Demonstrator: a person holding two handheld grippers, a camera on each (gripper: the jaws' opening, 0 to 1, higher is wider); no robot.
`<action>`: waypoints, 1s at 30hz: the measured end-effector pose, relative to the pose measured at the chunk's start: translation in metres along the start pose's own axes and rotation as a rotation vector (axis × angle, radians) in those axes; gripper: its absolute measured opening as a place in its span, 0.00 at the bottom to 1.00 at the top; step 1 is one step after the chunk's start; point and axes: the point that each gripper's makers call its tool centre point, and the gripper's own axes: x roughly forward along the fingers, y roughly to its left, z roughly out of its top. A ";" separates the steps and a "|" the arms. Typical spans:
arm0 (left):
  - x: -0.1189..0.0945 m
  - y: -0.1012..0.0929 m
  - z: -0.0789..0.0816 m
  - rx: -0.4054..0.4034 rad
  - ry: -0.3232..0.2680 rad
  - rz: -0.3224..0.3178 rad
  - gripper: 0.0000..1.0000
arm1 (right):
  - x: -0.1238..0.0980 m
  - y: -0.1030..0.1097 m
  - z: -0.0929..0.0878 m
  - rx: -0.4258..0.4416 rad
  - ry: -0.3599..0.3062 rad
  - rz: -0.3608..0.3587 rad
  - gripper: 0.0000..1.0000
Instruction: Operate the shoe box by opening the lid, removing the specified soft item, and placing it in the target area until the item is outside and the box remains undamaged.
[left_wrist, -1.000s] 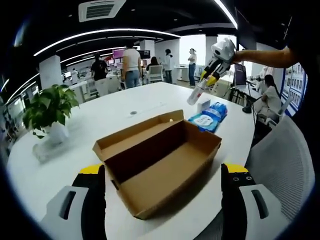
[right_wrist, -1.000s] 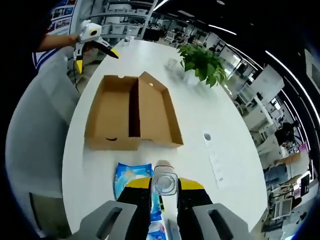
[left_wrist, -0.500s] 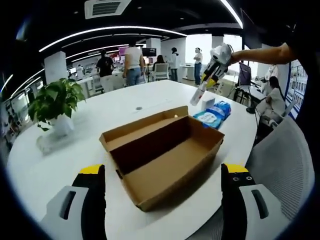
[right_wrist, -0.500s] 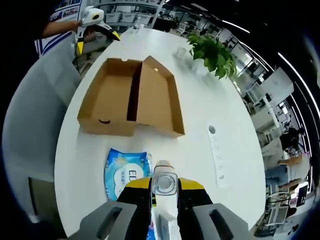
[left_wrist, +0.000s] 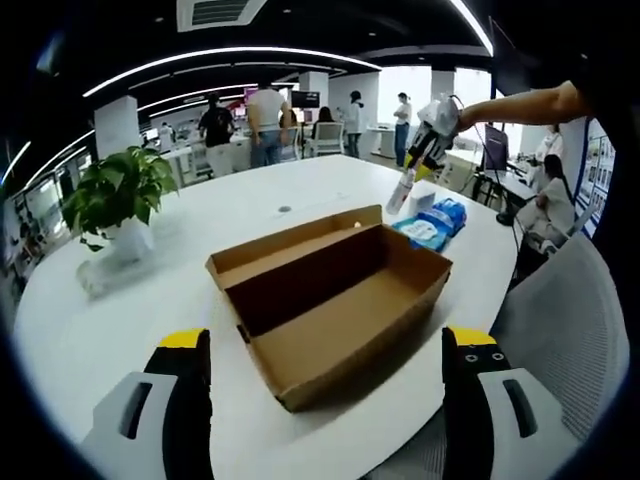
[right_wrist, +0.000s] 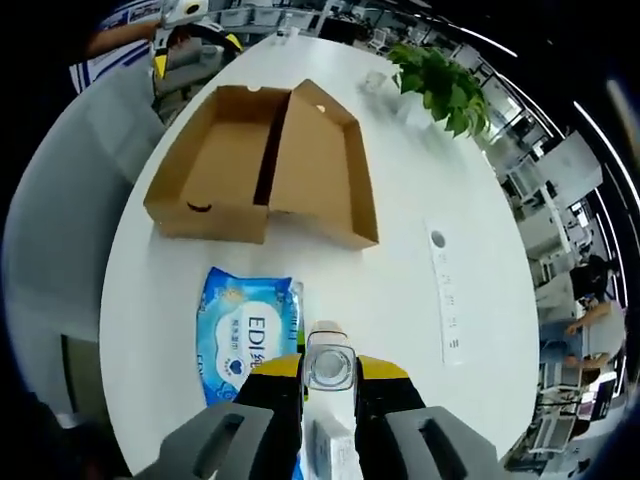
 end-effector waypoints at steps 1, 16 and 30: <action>0.000 0.000 0.000 -0.001 -0.001 0.001 0.99 | 0.001 0.000 -0.001 0.003 0.001 0.002 0.14; -0.006 0.009 -0.009 -0.018 0.006 0.024 0.99 | 0.026 0.004 -0.023 -0.002 0.049 0.043 0.15; -0.009 0.006 -0.021 -0.037 0.020 0.034 0.98 | 0.036 0.005 -0.031 -0.031 0.080 0.063 0.15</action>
